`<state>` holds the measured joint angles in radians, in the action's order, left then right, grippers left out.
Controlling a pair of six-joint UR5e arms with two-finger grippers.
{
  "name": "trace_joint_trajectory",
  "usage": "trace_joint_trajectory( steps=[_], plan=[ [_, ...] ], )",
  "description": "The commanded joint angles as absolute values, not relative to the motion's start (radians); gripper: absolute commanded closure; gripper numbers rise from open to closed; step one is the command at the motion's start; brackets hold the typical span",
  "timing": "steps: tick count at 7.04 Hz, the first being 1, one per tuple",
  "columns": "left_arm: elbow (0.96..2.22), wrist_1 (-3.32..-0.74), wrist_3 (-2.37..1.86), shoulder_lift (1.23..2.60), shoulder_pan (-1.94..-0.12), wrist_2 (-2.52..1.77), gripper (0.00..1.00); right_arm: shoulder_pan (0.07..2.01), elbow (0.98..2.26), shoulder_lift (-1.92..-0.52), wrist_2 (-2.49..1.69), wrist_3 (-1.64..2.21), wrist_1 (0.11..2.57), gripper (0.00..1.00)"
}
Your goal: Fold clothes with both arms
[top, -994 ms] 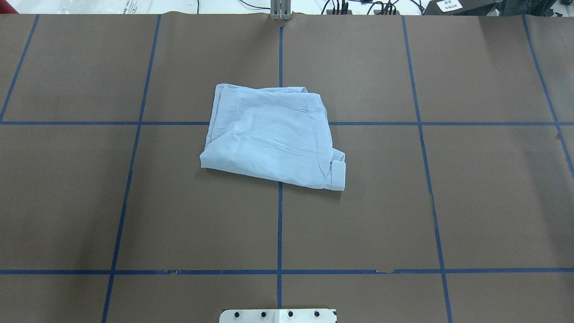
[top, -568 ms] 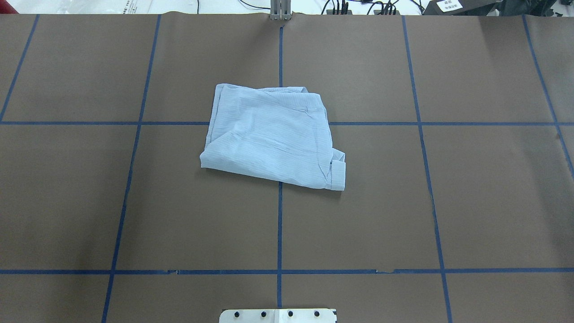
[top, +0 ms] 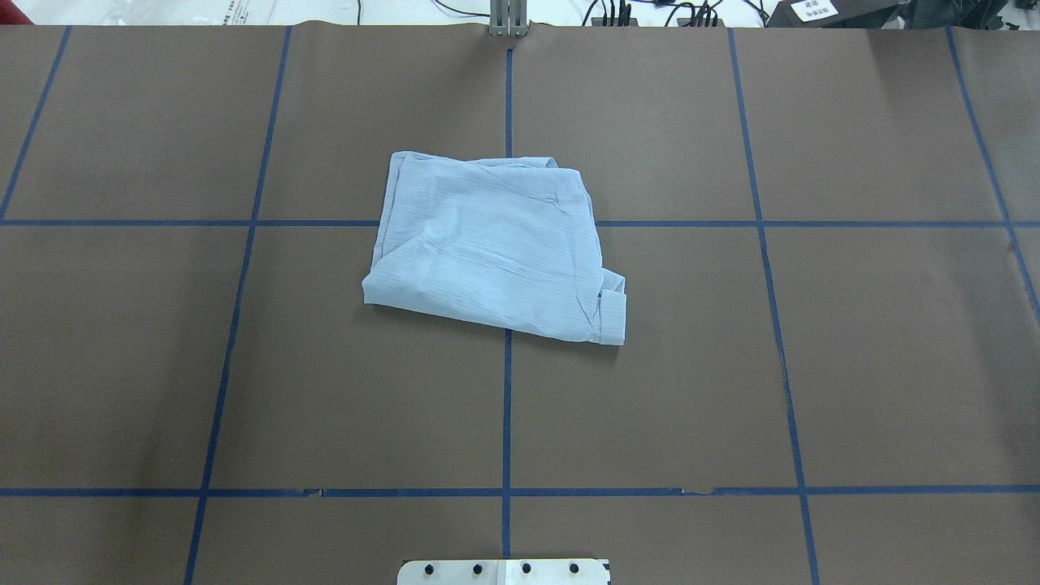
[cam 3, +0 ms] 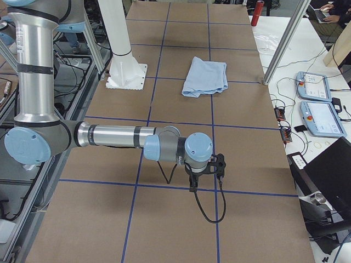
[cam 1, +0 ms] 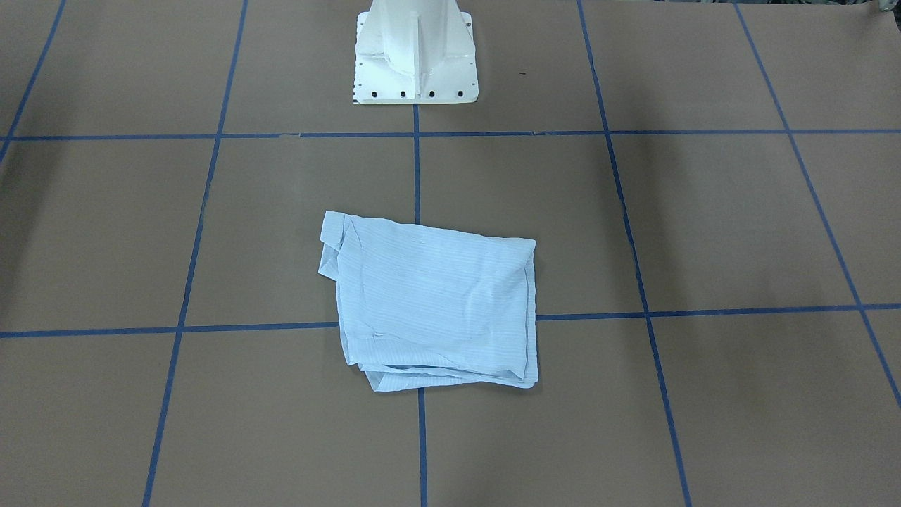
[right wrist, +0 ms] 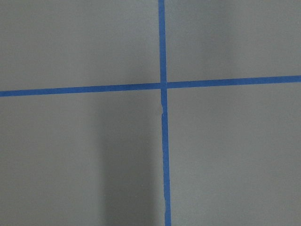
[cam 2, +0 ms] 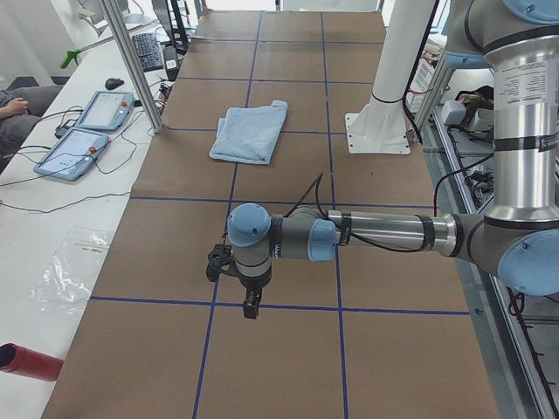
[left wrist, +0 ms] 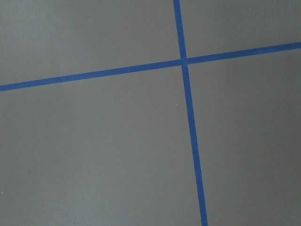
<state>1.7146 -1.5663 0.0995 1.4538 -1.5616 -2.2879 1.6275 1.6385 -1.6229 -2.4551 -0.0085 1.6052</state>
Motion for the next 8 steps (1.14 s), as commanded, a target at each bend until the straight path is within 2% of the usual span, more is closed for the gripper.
trace_joint_trajectory(
  steps=[1,4,8],
  plan=[
    [1.706,-1.571,0.100,1.448,-1.562,-2.286,0.00,1.640,1.641,-1.637,-2.448,-0.011,1.595,0.00],
    [1.706,-1.571,0.098,1.451,-1.562,-2.283,0.00,1.695,1.703,-1.687,-2.439,-0.014,1.591,0.00],
    [1.706,-1.571,0.100,1.451,-1.562,-2.281,0.00,1.695,1.704,-1.689,-2.425,-0.014,1.591,0.00]
  ],
)
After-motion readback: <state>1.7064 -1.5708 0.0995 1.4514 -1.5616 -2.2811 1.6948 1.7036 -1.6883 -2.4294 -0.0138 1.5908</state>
